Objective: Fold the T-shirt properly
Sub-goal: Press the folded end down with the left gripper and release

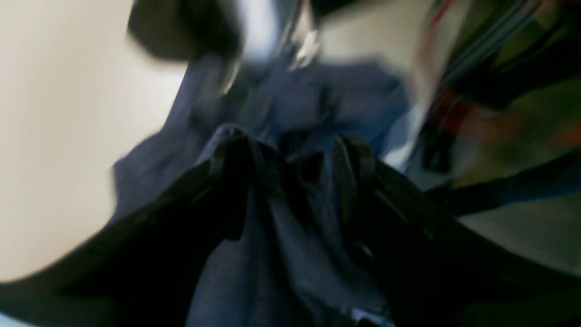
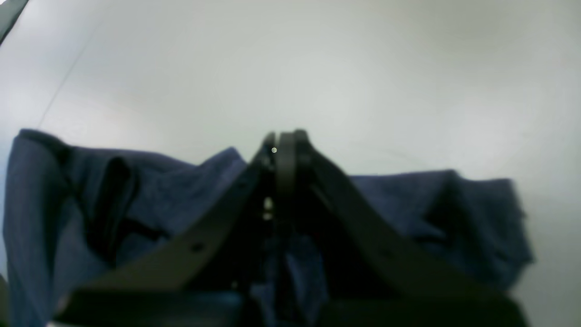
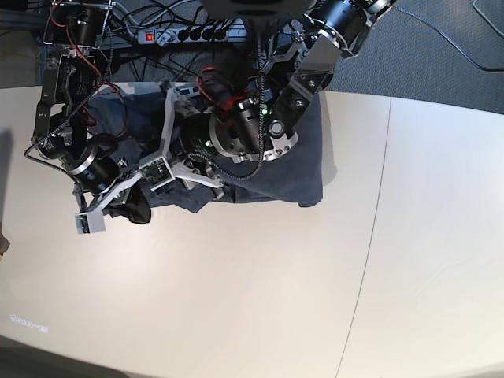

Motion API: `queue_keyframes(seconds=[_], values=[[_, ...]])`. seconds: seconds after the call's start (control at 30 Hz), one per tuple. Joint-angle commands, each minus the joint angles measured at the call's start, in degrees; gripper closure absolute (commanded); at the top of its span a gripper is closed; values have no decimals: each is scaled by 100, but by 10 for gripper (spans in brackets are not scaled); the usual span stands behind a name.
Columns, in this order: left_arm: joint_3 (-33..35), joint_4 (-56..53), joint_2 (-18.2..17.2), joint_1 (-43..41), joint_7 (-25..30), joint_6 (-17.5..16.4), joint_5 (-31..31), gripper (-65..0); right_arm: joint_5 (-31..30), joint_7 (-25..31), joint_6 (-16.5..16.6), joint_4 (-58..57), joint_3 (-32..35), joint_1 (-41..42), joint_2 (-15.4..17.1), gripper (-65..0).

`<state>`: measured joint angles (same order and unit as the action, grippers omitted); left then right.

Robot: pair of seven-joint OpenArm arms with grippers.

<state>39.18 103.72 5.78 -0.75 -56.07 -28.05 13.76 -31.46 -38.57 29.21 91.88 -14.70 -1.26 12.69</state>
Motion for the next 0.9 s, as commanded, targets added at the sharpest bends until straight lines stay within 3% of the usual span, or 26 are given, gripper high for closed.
queue_keyframes(seconds=[0.0, 0.47, 0.7, 0.87], values=[[13, 111, 120, 37, 144, 50, 59, -320, 11, 127, 424, 79, 35, 90, 63, 0], [-109, 111, 96, 48, 96, 63, -529, -320, 68, 149, 424, 68, 299, 90, 66, 0], [-793, 111, -496, 61, 173, 63, -498, -313, 131, 173, 422, 68, 297, 92, 79, 0], [-1471, 111, -894, 57, 181, 85, 125, -313, 129, 293, 413, 68, 234, 111, 221, 0]])
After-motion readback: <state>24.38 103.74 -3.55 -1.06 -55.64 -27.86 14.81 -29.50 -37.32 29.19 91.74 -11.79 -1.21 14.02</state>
